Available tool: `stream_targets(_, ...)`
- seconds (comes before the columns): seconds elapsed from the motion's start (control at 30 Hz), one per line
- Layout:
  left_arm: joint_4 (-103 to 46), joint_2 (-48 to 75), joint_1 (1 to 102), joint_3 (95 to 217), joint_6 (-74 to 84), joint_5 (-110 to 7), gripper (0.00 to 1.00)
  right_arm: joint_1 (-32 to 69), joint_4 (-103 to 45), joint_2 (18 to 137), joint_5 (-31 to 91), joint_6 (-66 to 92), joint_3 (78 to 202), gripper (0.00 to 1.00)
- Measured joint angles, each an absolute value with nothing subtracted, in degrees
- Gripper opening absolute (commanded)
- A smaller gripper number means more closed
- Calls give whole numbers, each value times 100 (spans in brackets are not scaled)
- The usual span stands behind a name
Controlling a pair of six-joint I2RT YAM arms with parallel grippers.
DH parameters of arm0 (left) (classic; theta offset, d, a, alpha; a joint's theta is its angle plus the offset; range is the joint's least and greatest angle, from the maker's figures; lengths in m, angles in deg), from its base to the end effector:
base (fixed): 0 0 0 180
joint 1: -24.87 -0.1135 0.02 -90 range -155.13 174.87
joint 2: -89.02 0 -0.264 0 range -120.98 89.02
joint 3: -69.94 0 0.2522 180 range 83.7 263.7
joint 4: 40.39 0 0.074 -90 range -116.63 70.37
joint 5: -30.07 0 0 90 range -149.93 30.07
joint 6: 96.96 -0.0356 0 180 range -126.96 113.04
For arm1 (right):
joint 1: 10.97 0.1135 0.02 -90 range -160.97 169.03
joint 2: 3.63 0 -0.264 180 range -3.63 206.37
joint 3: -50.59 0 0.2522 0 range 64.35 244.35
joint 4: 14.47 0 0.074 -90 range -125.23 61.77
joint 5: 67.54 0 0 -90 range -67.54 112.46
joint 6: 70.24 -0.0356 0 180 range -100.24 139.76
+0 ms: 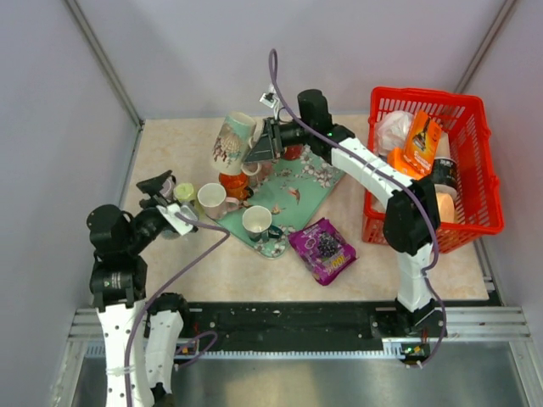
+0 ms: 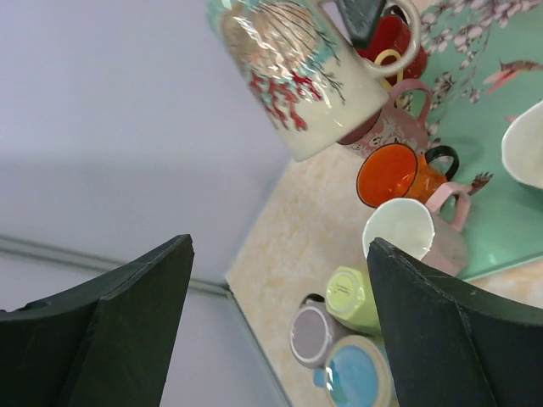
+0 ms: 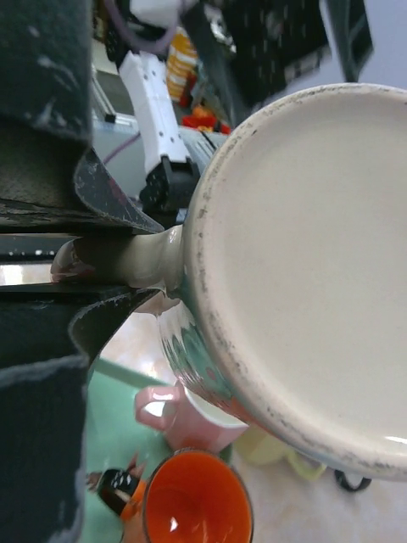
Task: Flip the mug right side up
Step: Turn over the cup at the corner of the board.
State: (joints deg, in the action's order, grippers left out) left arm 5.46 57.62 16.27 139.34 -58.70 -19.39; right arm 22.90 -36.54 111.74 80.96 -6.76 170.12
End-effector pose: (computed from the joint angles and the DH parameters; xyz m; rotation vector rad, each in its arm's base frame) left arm 0.0959 -0.0089 0.3925 1.0655 1.2966 0.1897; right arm 0.3756 0.2887 0.3419 -0.9066 1.8714 1.6369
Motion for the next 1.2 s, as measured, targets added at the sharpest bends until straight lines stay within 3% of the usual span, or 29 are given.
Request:
stream_targets(0.23,-2230,5638,1754,12010,-7029,-1415,86,2260,-2544,11174,9205,-1695,17096,0)
stream_targets(0.47,-4441,5152,2309,11656,-7376,-1539,82,2260,-1272,11120,9952,-2759,16720,0)
stream_targets(0.7,-5303,5045,2995,11470,-7702,-1620,75,2316,-804,11087,10157,-3282,16425,0)
stream_targets(0.87,-5569,4910,3295,11343,-7977,-1753,56,2452,-806,11076,10184,-3338,16355,0)
stream_targets(0.9,-5574,4903,3334,11335,-8030,-1771,47,2469,-806,11070,10175,-3338,16331,0)
stream_targets(0.93,-5574,4901,3365,11328,-8060,-1782,24,2485,-815,11063,10166,-3345,16311,0)
stream_targets(0.97,-5534,4899,3398,11324,-8111,-1788,4,2489,-820,11048,10149,-3358,16291,5)
stream_targets(1.0,-5486,4899,3422,11324,-8183,-1813,0,2489,-833,11037,10136,-3382,16287,11)
stream_targets(1.07,-5860,4877,3537,11433,-8393,-1950,0,2557,-1071,11032,10133,-3446,16215,21)
stream_targets(1.2,-5447,5080,3551,11453,-8511,-1952,0,2609,-1106,11013,10088,-3430,16180,57)
